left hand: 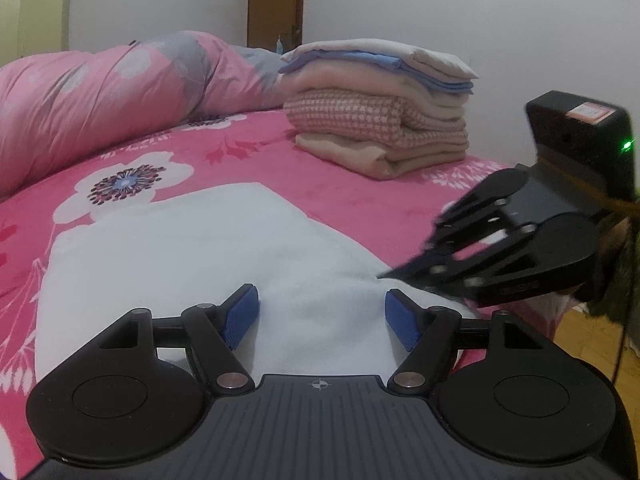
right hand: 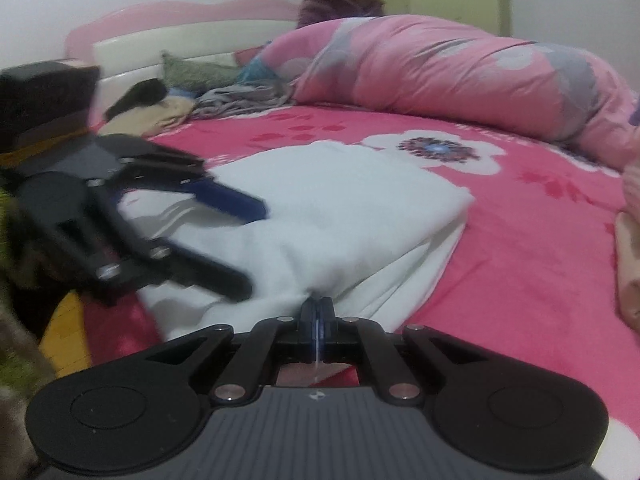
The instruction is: Fold clothes
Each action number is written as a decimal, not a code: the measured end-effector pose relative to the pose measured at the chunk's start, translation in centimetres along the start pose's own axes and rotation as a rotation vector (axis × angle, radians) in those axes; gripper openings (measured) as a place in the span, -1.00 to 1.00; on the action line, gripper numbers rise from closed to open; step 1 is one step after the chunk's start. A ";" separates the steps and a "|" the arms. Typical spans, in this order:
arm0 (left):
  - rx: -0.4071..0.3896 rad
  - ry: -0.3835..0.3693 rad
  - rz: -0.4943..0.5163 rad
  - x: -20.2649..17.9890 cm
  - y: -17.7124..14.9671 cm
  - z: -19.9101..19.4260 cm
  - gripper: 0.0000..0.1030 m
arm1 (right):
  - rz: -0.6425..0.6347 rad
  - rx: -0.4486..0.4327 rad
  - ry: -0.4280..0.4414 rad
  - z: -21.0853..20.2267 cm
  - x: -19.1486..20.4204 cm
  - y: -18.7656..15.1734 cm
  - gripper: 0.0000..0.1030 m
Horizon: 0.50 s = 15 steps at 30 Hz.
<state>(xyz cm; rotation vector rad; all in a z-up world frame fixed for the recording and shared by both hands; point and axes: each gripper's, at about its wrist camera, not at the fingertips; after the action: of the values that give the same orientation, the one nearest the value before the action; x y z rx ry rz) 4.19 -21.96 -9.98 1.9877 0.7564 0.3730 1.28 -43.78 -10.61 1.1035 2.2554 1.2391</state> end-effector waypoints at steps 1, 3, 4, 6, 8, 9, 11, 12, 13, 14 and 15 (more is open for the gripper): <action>-0.002 -0.001 -0.001 0.0 -0.1 0.0 0.40 | 0.008 -0.001 0.032 -0.6 -0.1 -0.1 -0.98; -0.004 -0.002 -0.001 0.0 -0.2 0.1 0.41 | 0.049 -0.018 0.067 -0.9 -0.6 -0.4 -0.98; -0.004 -0.002 0.000 0.0 -0.2 0.1 0.42 | 0.080 -0.025 0.076 -0.5 -0.9 -0.5 -0.98; -0.003 -0.001 0.005 -0.1 -0.2 0.2 0.45 | 0.096 -0.022 0.104 -0.3 -0.9 -0.7 -0.98; -0.003 -0.004 0.007 -0.1 -0.1 0.2 0.46 | 0.096 -0.015 0.134 -0.4 -0.6 -0.8 -0.98; -0.004 -0.004 0.009 -0.1 -0.2 0.3 0.47 | 0.109 -0.013 0.155 -0.5 -0.7 -0.9 -0.98; -0.006 0.005 0.021 -0.3 -0.2 0.5 0.48 | 0.154 -0.008 0.204 -1.0 -1.1 -1.2 -0.98; -0.006 0.012 0.033 -0.5 -0.2 0.7 0.49 | 0.176 -0.006 0.229 -1.3 -1.3 -1.4 -0.98; -0.005 0.021 0.046 -0.7 -0.2 0.8 0.50 | 0.207 -0.008 0.250 -1.4 -1.6 -1.6 -0.98; -0.004 0.029 0.059 -1.0 -0.2 0.9 0.51 | 0.245 -0.012 0.271 -1.3 -2.0 -1.9 -0.98; -0.003 0.036 0.071 -1.2 -0.2 1.0 0.52 | 0.277 -0.017 0.285 -1.5 -2.3 -2.3 -0.98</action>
<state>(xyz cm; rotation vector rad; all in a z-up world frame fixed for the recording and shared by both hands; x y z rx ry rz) 3.78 -23.34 -10.65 2.0134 0.7080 0.4528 0.77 -47.05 -11.79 1.3433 2.3445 1.6121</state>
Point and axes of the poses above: each gripper's, at about its wrist camera, not at the fingertips, and z roughly the way its jaws point, x to its left, y to its top, and after that the axes turned 1 degree about -z, right-handed
